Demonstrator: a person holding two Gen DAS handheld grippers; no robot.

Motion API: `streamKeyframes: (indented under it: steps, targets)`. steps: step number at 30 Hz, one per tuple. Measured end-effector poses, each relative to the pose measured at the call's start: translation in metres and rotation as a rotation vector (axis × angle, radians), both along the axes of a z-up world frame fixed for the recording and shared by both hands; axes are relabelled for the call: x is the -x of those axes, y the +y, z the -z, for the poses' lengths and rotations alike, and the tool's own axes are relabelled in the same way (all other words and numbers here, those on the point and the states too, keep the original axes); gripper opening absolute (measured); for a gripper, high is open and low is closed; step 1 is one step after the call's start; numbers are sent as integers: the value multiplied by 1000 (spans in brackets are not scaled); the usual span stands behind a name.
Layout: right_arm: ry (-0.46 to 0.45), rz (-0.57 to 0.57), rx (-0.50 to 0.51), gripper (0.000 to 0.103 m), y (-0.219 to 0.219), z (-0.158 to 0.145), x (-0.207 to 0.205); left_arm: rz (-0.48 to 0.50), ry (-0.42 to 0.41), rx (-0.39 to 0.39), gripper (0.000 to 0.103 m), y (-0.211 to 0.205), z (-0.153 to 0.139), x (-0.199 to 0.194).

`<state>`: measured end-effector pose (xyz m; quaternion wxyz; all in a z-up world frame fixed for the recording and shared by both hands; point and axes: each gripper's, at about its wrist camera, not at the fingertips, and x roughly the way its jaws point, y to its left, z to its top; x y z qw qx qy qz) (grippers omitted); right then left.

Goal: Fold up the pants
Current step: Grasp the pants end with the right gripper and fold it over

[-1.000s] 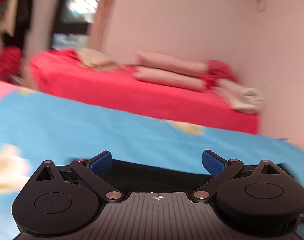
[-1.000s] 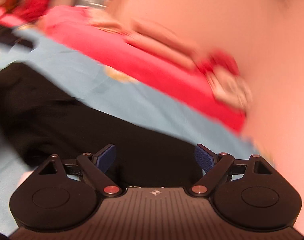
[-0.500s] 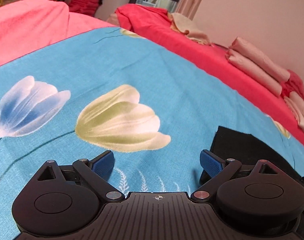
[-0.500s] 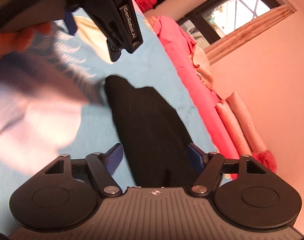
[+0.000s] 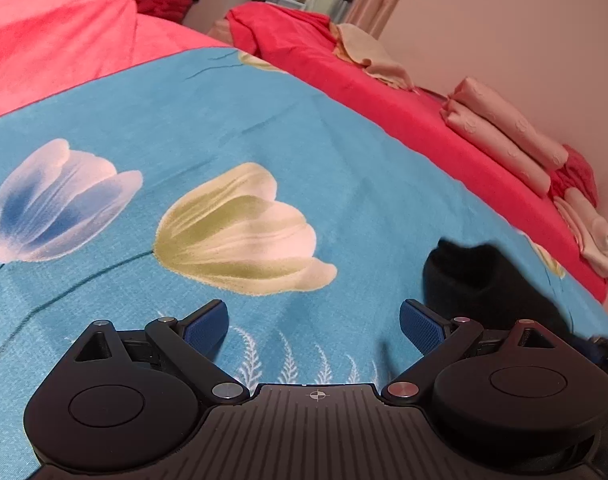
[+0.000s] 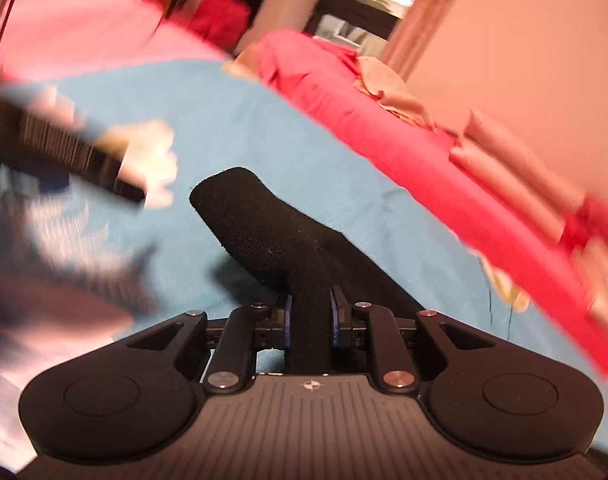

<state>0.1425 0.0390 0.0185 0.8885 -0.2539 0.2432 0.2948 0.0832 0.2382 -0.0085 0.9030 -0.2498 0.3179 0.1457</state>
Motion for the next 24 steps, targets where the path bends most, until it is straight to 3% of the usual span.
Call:
streamKeyframes:
  steps: [3, 9, 13, 20, 24]
  targets:
    - [101, 19, -144, 20, -27, -29, -17, 127, -5, -21, 103, -18, -4, -8]
    - [291, 47, -396, 21, -86, -51, -33, 519, -13, 9, 103, -94, 0, -65]
    - [361, 69, -527, 21, -125, -57, -42, 641, -57, -46, 103, -148, -5, -95]
    - [296, 206, -719, 21, -223, -77, -40, 763, -156, -155, 103, -226, -47, -121]
    - [273, 373, -835, 26, -299, -49, -28, 842, -138, -230, 103, -274, -47, -134]
